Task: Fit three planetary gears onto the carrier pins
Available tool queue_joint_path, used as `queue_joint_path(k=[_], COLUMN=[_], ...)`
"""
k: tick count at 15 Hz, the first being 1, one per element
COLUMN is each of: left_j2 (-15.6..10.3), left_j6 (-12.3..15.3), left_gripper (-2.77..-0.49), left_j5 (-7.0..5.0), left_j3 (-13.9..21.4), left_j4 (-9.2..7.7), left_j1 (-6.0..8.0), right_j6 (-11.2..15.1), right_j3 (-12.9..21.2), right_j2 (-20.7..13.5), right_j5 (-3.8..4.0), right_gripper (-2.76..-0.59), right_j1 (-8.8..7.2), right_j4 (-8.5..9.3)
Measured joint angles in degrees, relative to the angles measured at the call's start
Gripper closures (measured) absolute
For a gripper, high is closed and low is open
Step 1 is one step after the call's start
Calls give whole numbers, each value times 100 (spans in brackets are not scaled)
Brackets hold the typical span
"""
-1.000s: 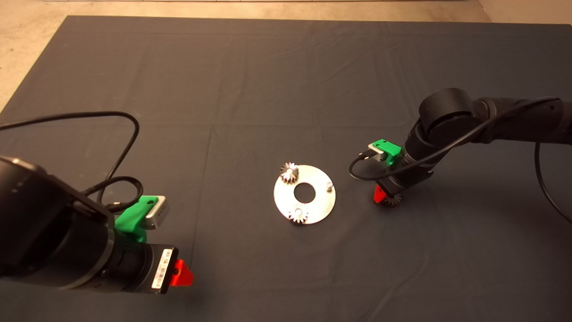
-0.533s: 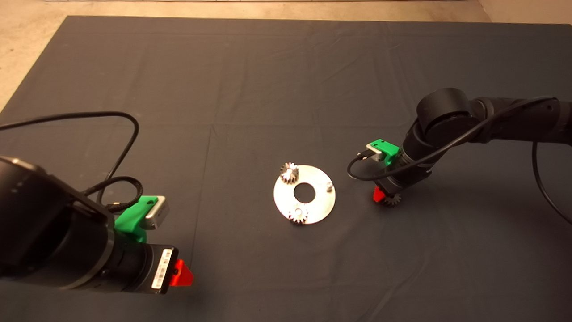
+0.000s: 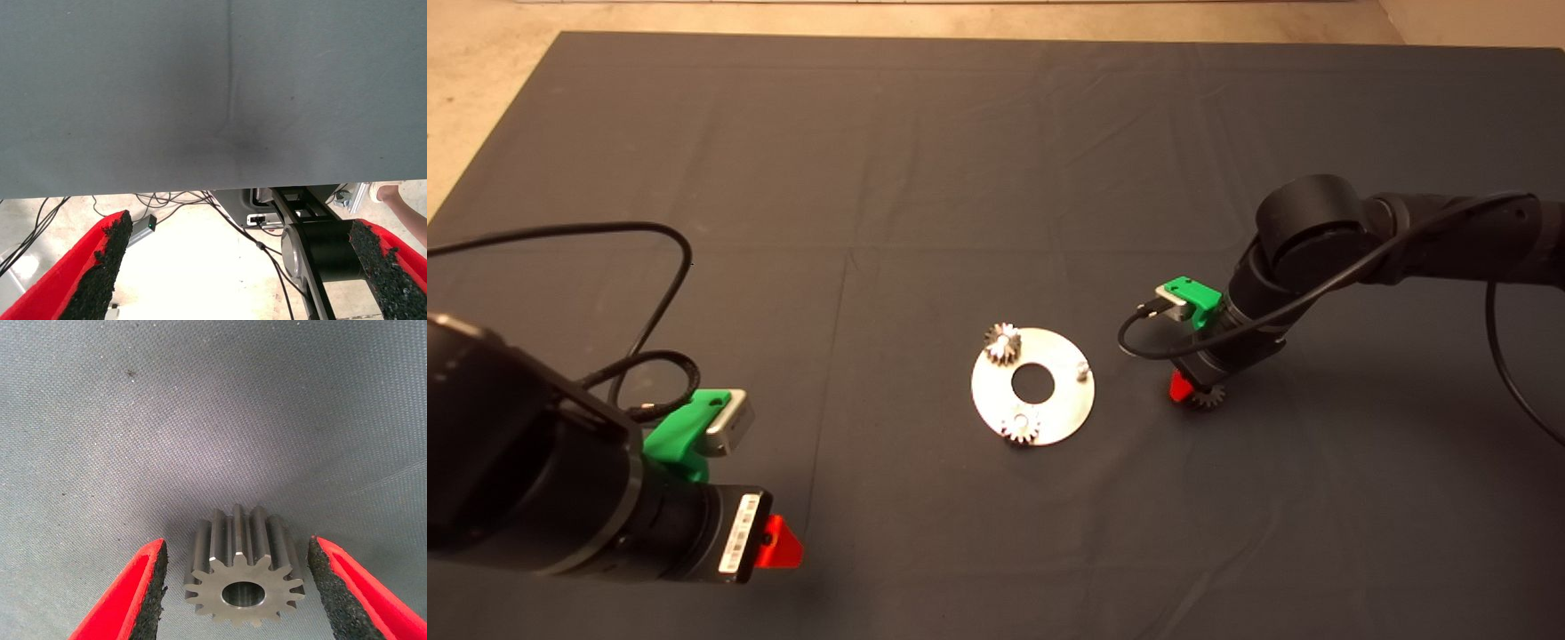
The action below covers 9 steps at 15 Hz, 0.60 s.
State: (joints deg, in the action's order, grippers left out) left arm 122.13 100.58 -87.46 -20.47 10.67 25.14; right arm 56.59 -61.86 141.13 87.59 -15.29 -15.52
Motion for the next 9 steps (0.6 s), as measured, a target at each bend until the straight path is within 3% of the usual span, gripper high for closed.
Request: queue_joint_path(k=[4,6,9], left_j2=[-149,-269,-440], left_j6=[-84,-174,-286], left_gripper=[-233,-233,-233], left_j5=[2,2,2], left_j3=[2,2,2], left_j4=[-17,-28,-44], left_j1=[0,0,2], right_j6=[0,0,0], right_j3=[9,11,12], right_j2=[-1,0,-1], right_j5=[1,1,1], right_gripper=[-154,-136,-136], right_j1=[0,0,0], right_j4=[1,1,1])
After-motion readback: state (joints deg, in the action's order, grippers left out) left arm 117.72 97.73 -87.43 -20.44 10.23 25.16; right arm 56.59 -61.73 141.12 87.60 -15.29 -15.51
